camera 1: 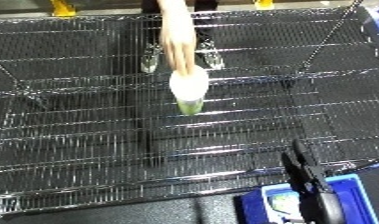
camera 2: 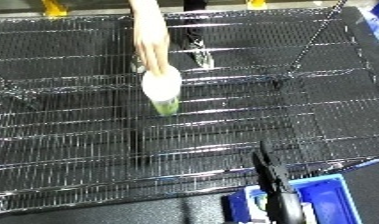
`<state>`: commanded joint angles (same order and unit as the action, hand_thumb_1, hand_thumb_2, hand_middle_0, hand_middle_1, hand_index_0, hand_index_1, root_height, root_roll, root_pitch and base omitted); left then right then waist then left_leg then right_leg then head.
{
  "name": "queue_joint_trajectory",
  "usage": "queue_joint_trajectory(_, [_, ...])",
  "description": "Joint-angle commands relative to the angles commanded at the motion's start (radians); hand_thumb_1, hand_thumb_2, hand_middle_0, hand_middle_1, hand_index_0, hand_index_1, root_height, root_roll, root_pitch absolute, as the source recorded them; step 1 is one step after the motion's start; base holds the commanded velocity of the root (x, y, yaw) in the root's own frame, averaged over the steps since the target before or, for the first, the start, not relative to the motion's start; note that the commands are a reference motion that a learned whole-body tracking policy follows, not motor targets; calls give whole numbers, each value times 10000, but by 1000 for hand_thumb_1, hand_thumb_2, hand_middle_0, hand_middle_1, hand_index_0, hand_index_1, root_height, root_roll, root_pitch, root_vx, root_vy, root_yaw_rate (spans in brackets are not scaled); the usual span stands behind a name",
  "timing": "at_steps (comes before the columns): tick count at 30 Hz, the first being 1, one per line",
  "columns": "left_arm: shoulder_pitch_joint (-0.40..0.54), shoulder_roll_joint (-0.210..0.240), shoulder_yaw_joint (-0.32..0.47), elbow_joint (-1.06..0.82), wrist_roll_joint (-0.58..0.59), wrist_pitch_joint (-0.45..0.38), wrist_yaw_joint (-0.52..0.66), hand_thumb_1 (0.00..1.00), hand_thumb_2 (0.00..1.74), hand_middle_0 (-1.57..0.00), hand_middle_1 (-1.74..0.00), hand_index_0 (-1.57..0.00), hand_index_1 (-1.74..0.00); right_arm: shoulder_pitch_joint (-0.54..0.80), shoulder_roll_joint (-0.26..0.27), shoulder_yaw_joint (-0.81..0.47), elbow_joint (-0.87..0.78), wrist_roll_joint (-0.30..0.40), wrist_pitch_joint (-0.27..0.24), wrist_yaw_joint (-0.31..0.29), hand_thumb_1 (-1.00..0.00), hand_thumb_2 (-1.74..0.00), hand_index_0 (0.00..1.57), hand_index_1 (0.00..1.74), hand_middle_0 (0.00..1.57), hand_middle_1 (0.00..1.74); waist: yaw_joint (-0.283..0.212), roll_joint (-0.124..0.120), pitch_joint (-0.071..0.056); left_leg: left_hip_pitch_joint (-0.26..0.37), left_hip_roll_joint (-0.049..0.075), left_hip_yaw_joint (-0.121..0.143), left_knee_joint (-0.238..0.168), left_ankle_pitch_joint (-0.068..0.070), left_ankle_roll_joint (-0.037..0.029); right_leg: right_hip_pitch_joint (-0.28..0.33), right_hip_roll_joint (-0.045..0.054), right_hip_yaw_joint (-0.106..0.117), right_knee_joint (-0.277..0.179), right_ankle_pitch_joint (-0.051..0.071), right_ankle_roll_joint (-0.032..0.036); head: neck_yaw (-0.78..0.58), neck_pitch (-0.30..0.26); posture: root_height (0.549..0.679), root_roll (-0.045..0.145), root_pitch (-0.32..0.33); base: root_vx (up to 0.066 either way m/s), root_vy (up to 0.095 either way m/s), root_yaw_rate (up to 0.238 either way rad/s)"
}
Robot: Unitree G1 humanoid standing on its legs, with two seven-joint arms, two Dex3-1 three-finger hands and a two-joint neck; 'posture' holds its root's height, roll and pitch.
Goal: Pick up the object and place it into the box
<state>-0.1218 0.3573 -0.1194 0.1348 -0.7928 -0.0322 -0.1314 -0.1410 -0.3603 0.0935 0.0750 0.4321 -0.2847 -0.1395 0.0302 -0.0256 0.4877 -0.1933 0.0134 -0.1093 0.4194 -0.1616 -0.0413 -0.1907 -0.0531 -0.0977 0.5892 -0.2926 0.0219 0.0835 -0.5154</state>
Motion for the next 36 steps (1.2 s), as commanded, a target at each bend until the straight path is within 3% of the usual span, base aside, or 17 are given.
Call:
queue_joint_trajectory(10, [3, -55, -48, 40, 32, -40, 14, 1000, 1740, -1570, -1740, -1570, -1740, -17, -36, 73, 111, -266, 91, -72, 0, 0, 0, 0, 0, 0, 10, 14, 73, -75, -38, 14, 133, -38, -25, -24, -58, -6, 78, -14, 5, -64, -179, 660, 45, -43, 8, 6, 6])
queue_joint_trajectory(20, [-330, -40, -275, 259, 87, 90, -7, 1000, 1740, -1570, -1740, -1570, -1740, -629, -318, 311, 827, -895, 388, -469, 0, 0, 0, 0, 0, 0, 143, 124, 254, -322, -156, -43, 298, -5, -44, -276, -151, -44, 218, 56, 37, 173, -628, 659, 46, -39, 2, 1, 43])
queue_joint_trajectory(24, [-504, -51, -418, 309, 109, 161, -2, 1000, 1740, -1570, -1740, -1570, -1740, -1060, -392, 473, 1176, -1109, 477, -590, 0, 0, 0, 0, 0, 0, 219, 192, 322, -511, -241, -83, 446, -37, -24, -466, -209, -59, 358, 68, 34, 324, -703, 658, 48, -34, -1, 11, 71])
queue_joint_trajectory(30, [-691, -57, -617, 432, 148, 196, 0, 1000, 1740, -1570, -1740, -1570, -1740, -1662, -413, 599, 1546, -1152, 604, -692, 0, 0, 0, 0, 0, 0, 330, 271, 323, -850, -382, -148, 696, -101, 12, -788, -344, -73, 586, 101, 63, 499, -710, 657, 51, -24, 22, 14, 84])
queue_joint_trajectory(36, [-753, 3, -697, 435, 171, 165, 55, 1000, 1740, -1570, -1740, -1570, -1740, -2043, -469, 604, 1657, -1199, 715, -745, 0, 0, 0, 0, 0, 0, 400, 348, 323, -1174, -504, -156, 887, -165, 73, -1212, -469, -74, 873, 113, 115, 753, -242, 654, 53, -9, 28, 15, 63])
